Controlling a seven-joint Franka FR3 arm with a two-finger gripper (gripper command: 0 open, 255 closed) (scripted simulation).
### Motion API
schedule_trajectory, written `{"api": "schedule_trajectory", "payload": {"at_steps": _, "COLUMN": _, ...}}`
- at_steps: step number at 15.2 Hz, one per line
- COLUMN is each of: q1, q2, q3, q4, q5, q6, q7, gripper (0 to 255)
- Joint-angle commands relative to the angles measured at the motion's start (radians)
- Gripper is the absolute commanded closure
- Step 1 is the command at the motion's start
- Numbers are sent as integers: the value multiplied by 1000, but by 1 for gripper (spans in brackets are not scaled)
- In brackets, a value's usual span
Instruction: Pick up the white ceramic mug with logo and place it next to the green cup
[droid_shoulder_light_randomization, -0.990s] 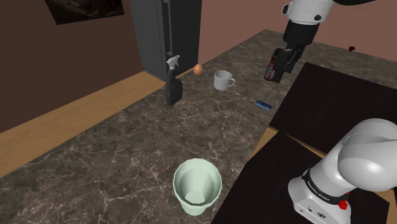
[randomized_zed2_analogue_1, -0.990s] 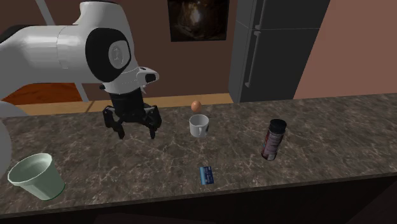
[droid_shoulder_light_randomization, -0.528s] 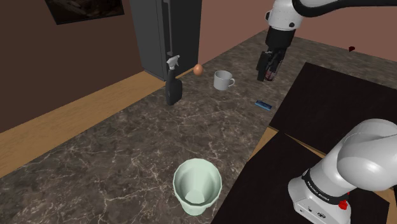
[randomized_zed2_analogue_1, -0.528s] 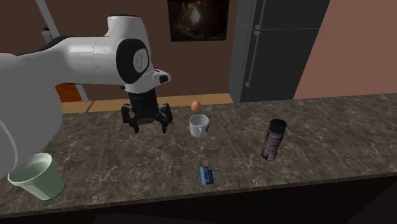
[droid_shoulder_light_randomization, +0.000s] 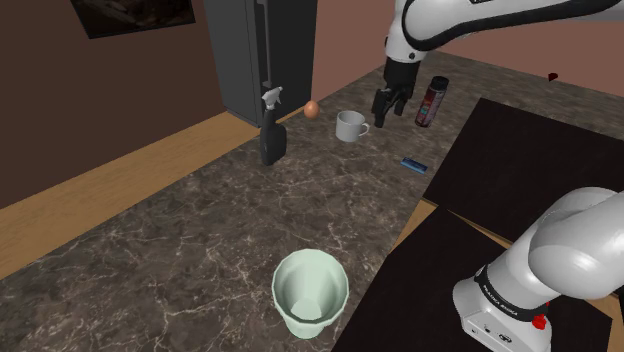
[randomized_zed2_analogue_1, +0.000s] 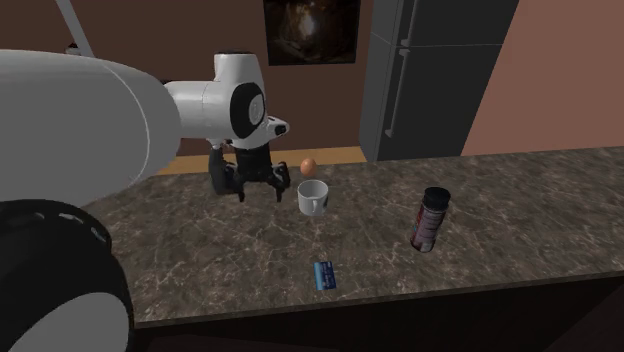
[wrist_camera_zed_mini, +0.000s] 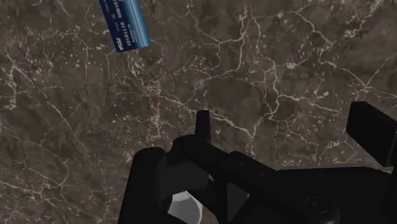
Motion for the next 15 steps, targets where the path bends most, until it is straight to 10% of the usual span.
{"api": "schedule_trajectory", "payload": {"at_steps": 1, "q1": -4, "q2": 75, "q3": -6, "q4": 48, "q5": -3, "q6": 32, "q7": -5, "gripper": 0}}
{"api": "schedule_trajectory", "payload": {"at_steps": 15, "q1": -38, "q2": 603, "q3": -37, "q4": 469, "q5": 1, "q6": 165, "q7": -47, "gripper": 0}}
